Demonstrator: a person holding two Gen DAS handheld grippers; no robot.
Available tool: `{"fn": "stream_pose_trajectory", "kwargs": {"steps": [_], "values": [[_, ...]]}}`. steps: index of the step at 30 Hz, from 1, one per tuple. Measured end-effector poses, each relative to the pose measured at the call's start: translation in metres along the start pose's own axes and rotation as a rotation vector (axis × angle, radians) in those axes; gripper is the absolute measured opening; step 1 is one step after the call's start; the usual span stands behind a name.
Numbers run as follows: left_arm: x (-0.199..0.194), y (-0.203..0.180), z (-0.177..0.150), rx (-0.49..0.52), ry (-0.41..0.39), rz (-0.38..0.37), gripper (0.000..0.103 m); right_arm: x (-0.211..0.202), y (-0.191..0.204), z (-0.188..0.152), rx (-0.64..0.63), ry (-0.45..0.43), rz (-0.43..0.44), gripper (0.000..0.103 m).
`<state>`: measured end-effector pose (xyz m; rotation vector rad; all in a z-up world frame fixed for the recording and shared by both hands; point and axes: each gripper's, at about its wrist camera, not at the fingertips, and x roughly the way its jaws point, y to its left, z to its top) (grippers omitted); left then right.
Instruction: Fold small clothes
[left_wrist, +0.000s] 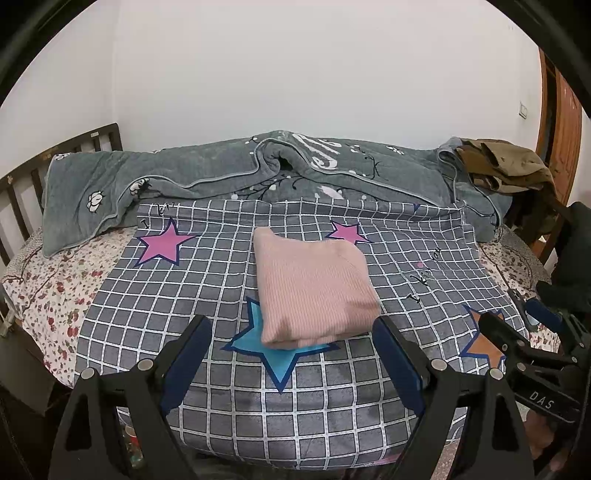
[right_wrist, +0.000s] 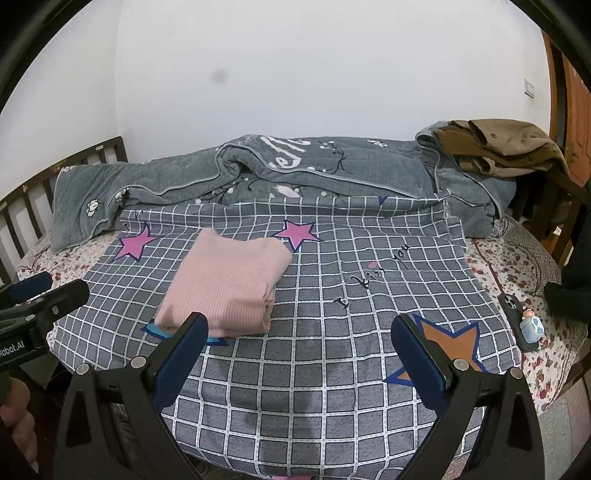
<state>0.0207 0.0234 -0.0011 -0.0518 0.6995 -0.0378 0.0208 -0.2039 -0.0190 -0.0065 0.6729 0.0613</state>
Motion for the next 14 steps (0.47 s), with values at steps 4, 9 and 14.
{"fn": "stream_pose_trajectory", "kwargs": {"steps": [4,9,14], "values": [[0.0006,0.0003,0.0,-0.004,0.0,0.001,0.088,-0.0005,-0.0005,-0.0001,-0.002,-0.001,-0.002,0.098],[0.0016,0.001,0.0012,-0.004,-0.005,0.004,0.088,-0.0006,0.0,0.0002,-0.003,0.0,-0.002,0.098],[0.0039,-0.001,0.0007,0.01,-0.011,0.014,0.088,0.0001,0.0018,0.0003,-0.006,0.0,0.002,0.098]]}}
